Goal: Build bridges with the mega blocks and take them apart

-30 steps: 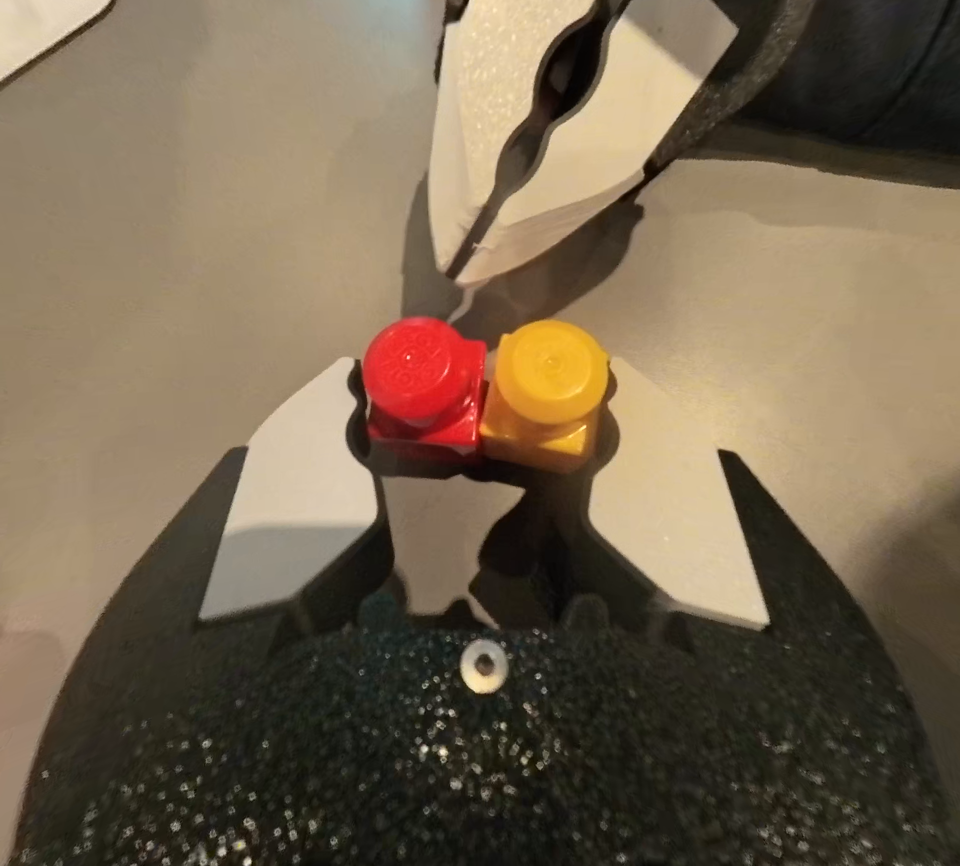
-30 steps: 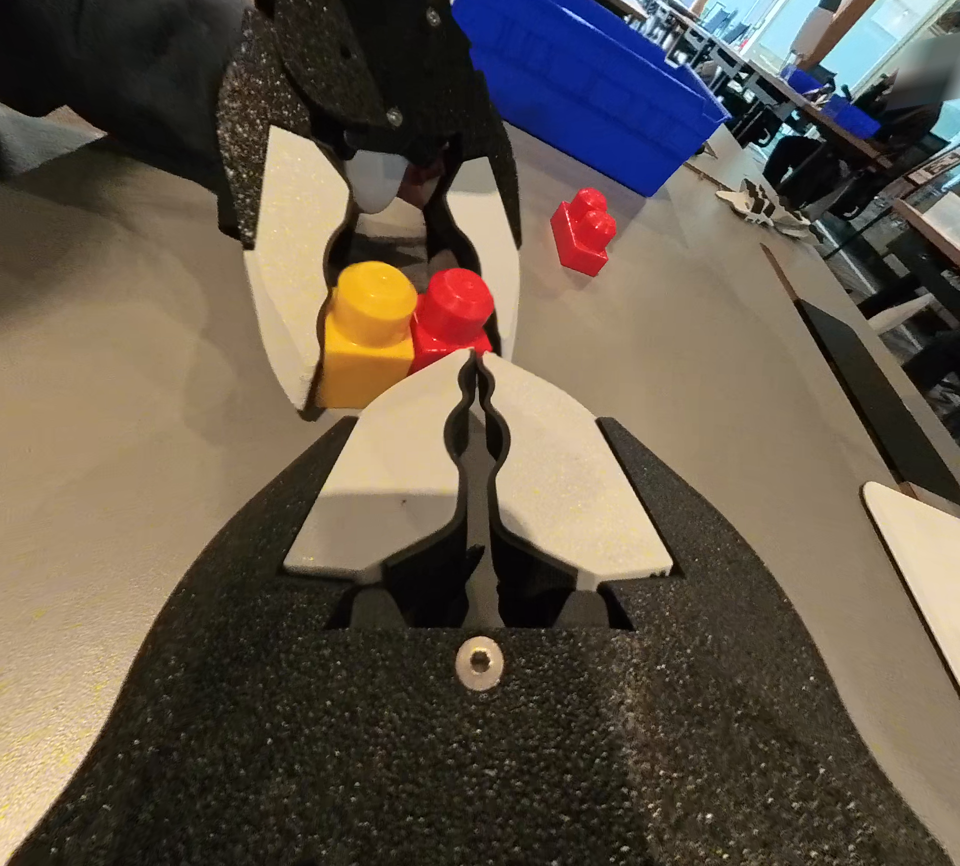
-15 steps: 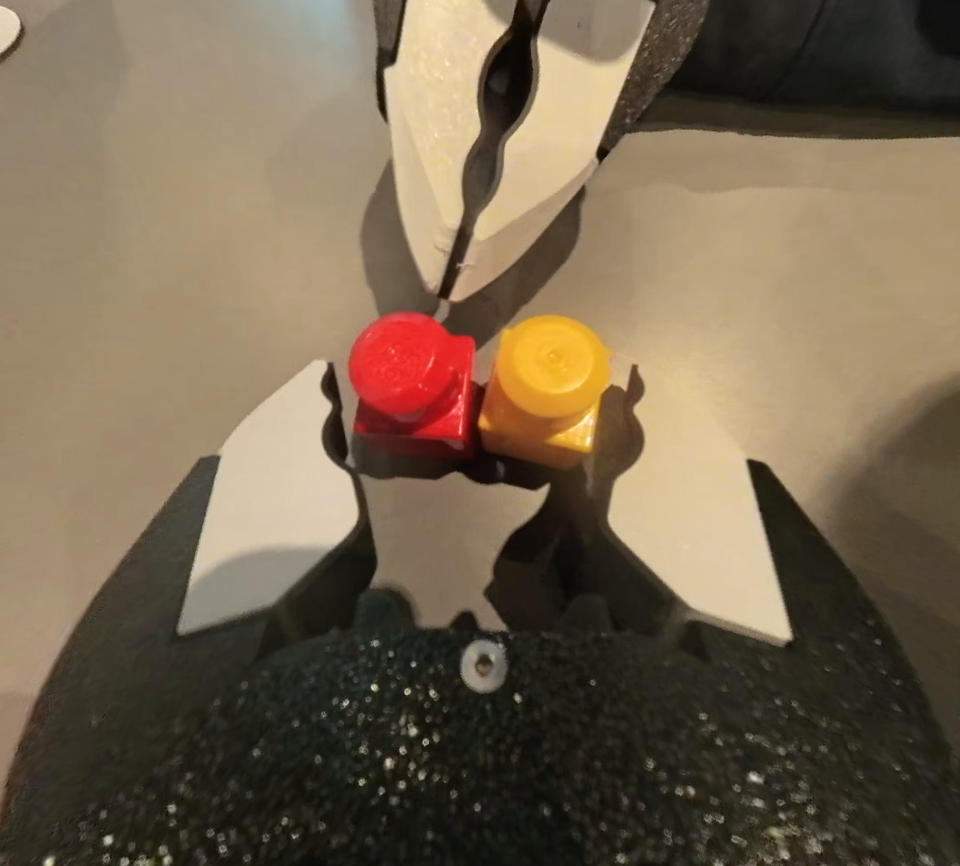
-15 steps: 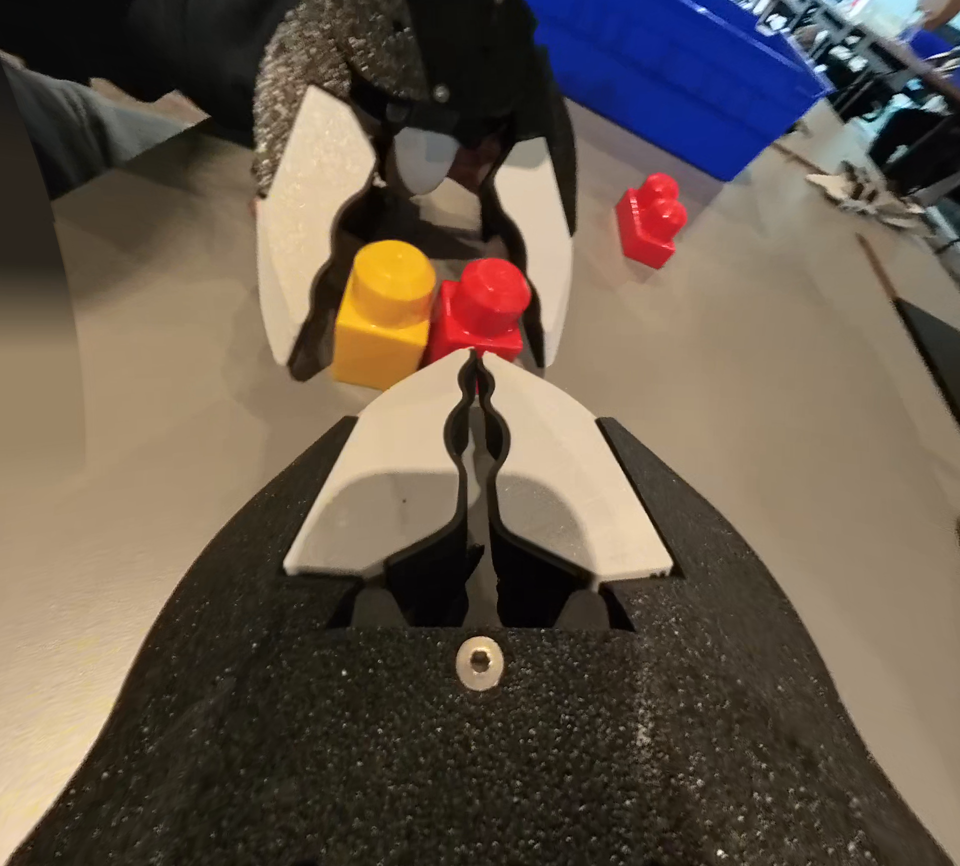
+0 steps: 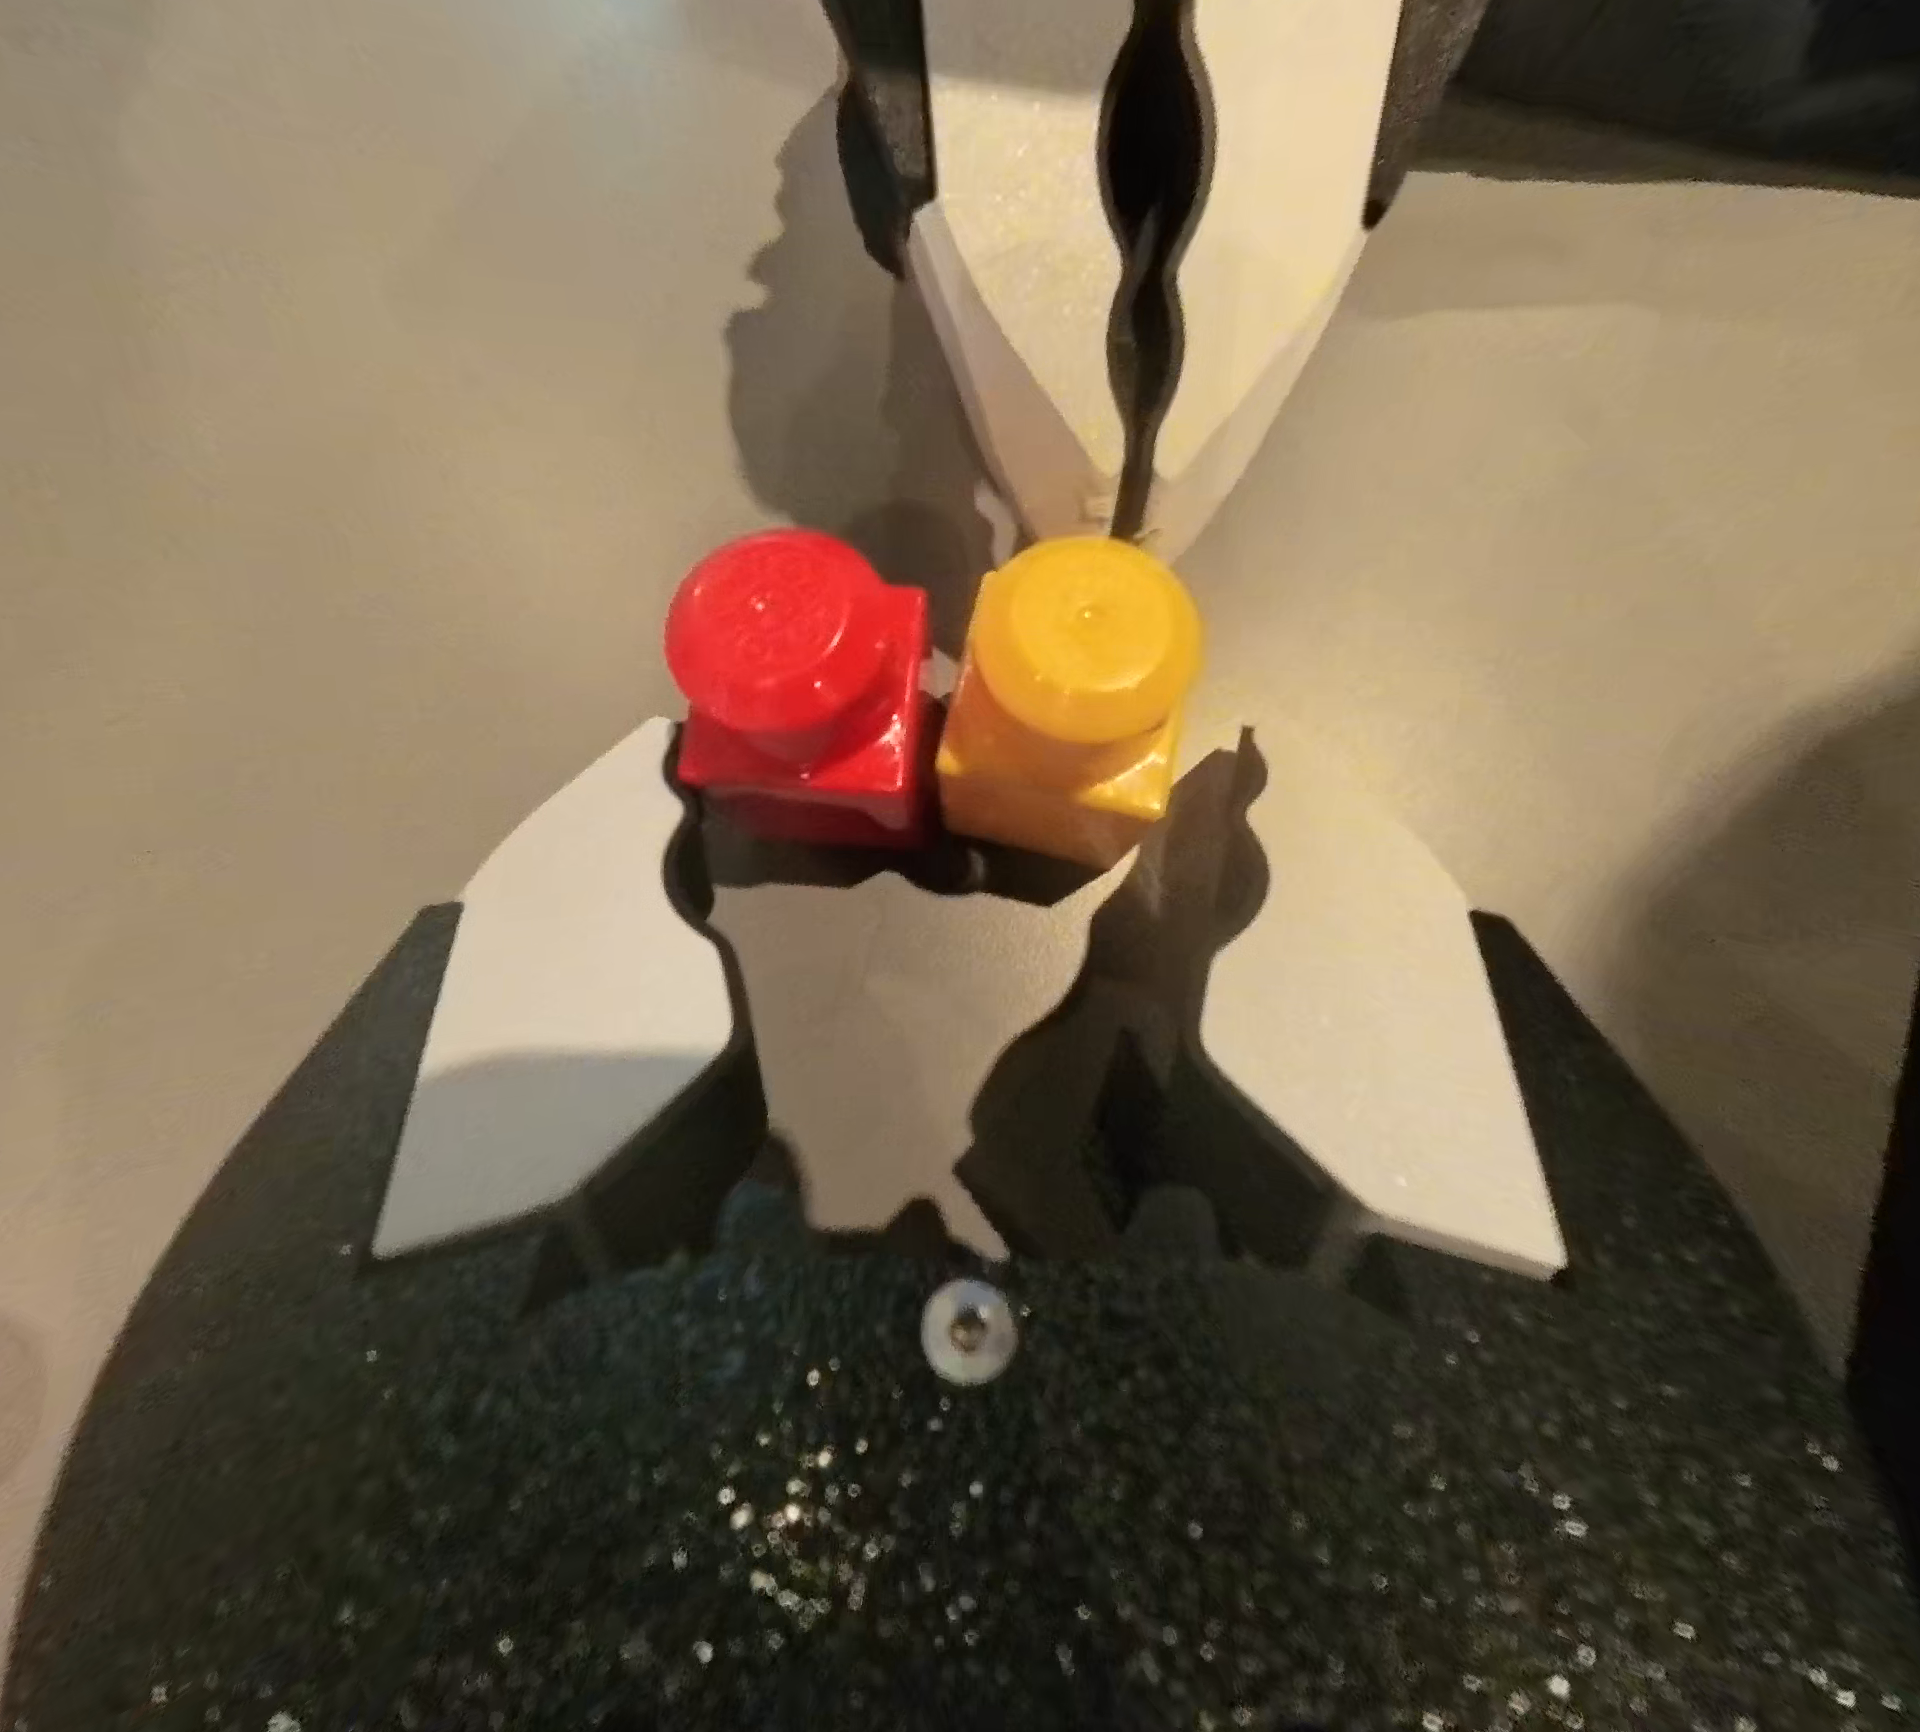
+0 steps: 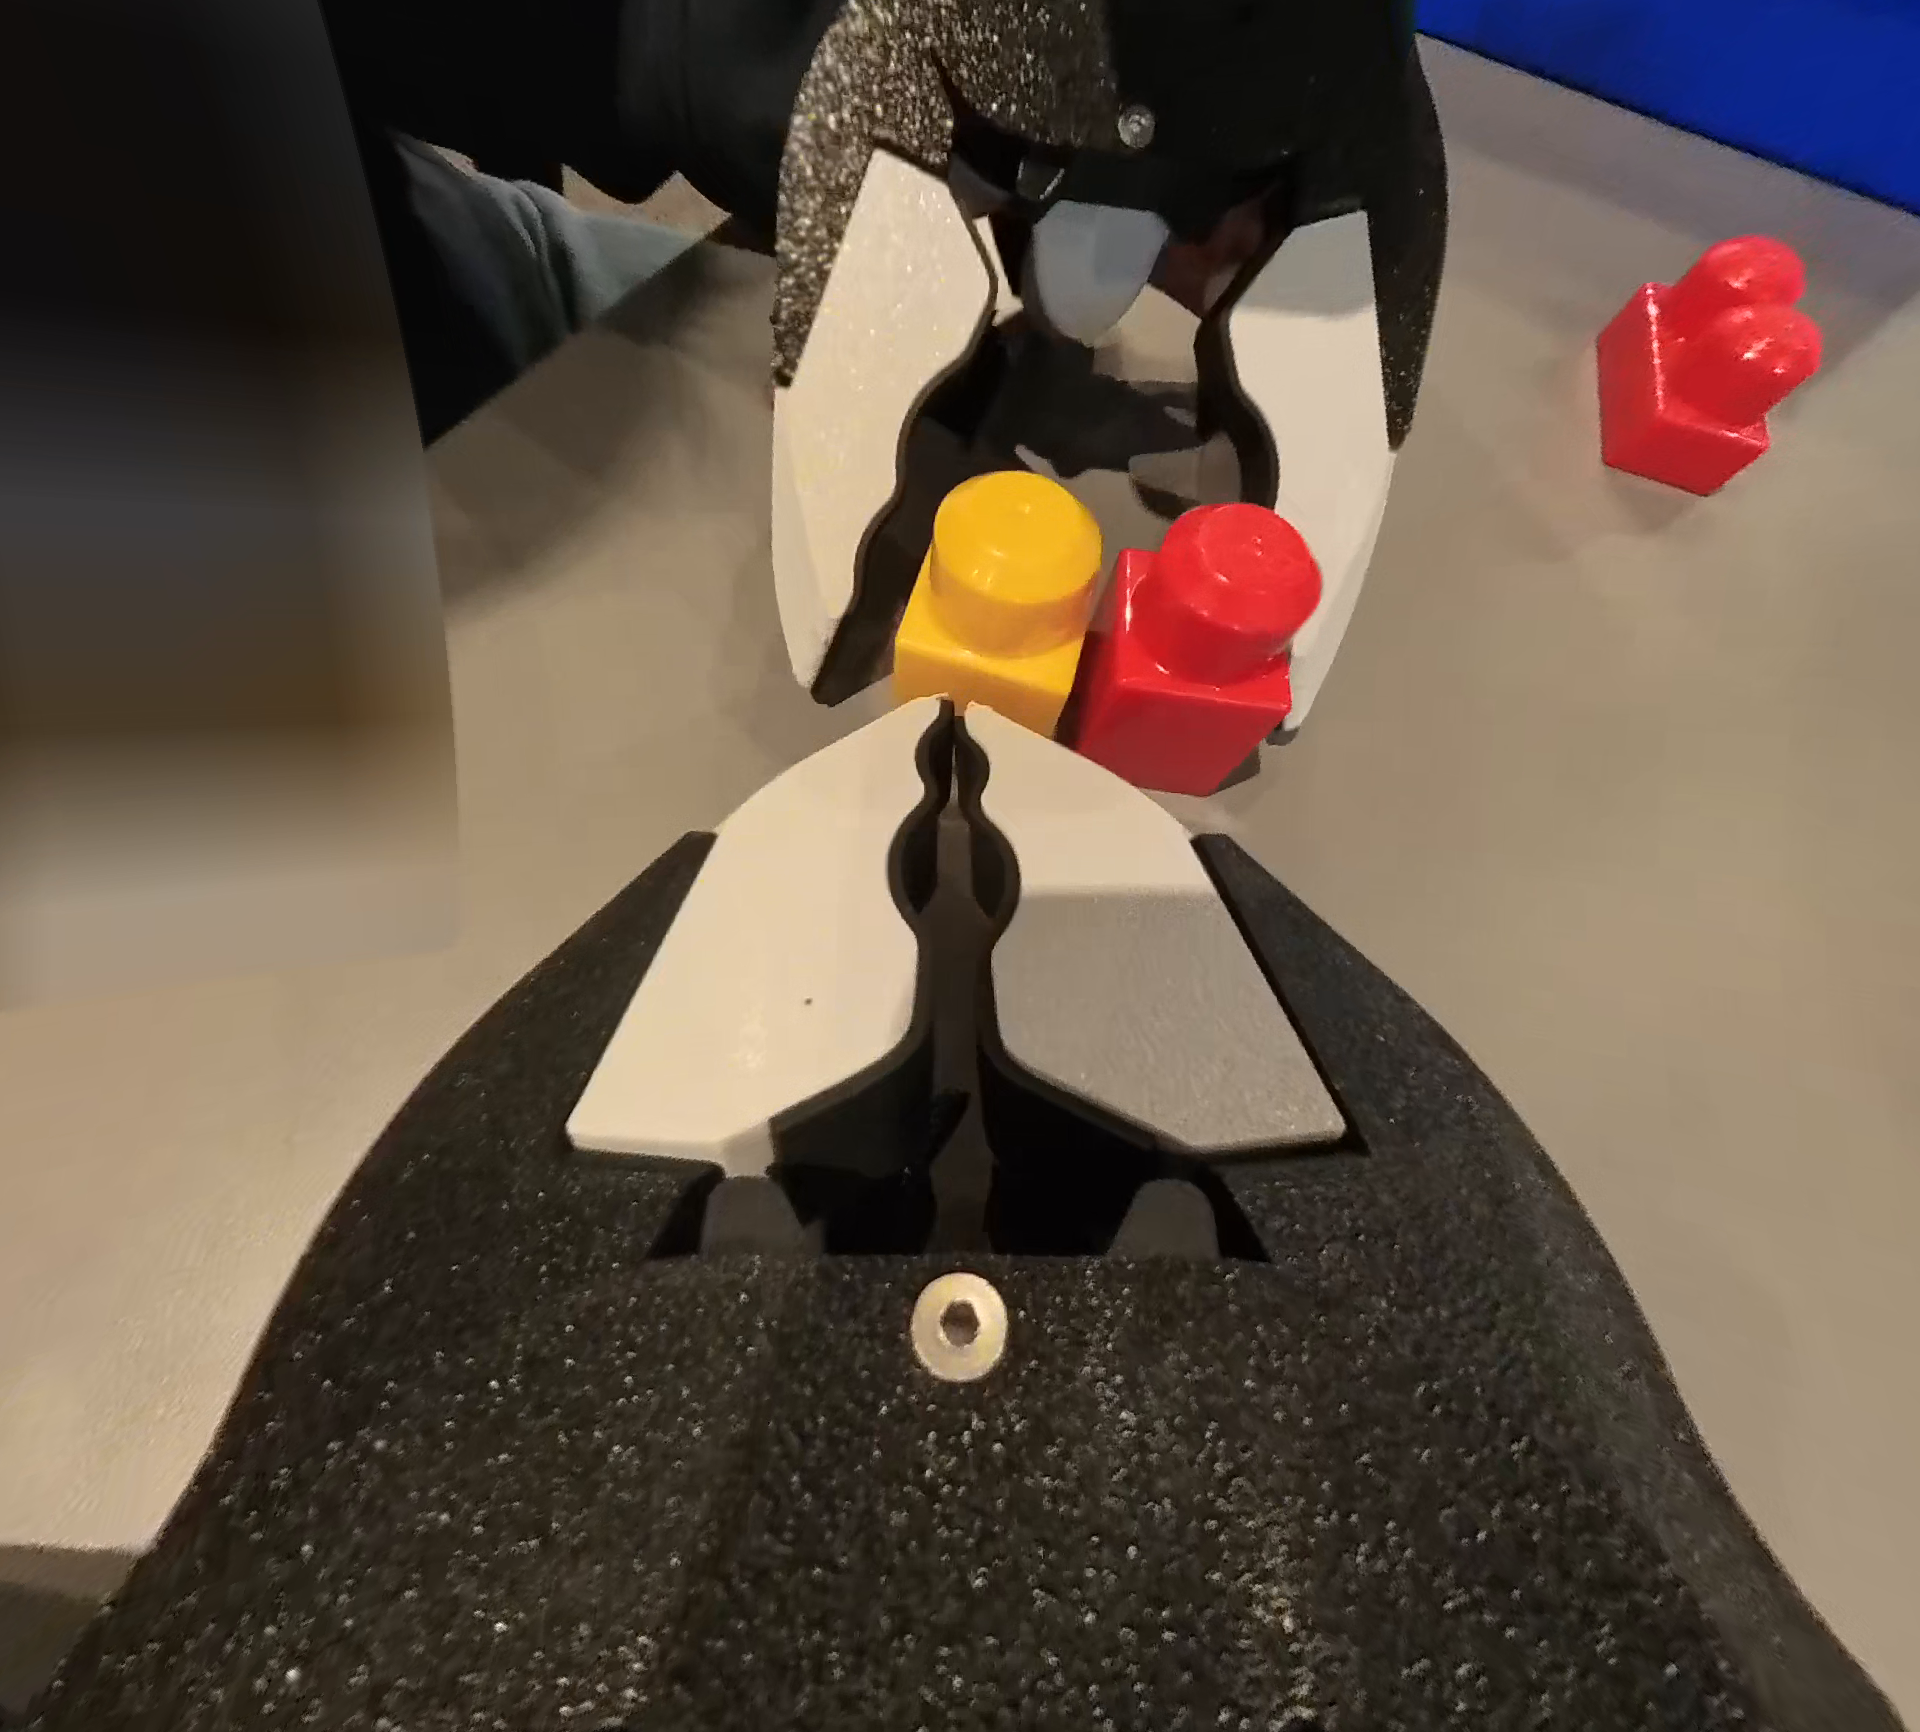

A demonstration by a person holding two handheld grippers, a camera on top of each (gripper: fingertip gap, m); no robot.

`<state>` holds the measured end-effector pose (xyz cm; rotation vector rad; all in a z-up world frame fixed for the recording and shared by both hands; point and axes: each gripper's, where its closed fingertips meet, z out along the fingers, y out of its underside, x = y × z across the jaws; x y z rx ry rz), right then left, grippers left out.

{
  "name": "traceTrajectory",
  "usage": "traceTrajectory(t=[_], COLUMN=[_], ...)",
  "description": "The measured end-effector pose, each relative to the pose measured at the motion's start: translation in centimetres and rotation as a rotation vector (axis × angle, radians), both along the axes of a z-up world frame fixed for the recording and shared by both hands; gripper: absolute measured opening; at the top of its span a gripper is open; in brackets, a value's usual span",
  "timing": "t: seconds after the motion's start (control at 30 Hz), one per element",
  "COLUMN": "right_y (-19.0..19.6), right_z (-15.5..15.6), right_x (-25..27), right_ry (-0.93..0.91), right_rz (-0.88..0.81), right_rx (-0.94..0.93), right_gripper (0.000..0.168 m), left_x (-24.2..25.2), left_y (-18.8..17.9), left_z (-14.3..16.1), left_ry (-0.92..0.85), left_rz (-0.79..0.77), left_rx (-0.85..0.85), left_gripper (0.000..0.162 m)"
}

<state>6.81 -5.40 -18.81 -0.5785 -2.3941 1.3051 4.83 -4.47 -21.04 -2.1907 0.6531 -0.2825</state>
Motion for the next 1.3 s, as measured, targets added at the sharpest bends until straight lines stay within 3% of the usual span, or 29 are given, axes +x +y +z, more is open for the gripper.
traceTrajectory(t=[0.57, 0.7, 1.0, 1.3], right_y=[0.3, 1.6, 2.1, 2.1], right_z=[0.1, 0.9, -0.9, -1.1], right_x=[-0.9, -2.0, -2.6, -2.7], right_ry=[0.037, 0.073, 0.09, 0.107], right_rz=[-0.062, -0.167, -0.198, -0.201], right_rx=[0.016, -0.027, 0.142, 0.174], right_gripper=[0.0, 0.0, 0.0, 0.0], left_x=[-0.2, -0.2, 0.0, 0.0], left_y=[0.2, 0.2, 0.1, 0.2], left_z=[0.0, 0.1, -0.1, -0.3], left_ry=[-0.019, -0.027, -0.024, -0.019], left_rz=[-0.005, -0.014, -0.034, -0.031], left_rx=[-0.013, -0.007, -0.023, -0.04], left_gripper=[0.087, 0.086, 0.085, 0.082])
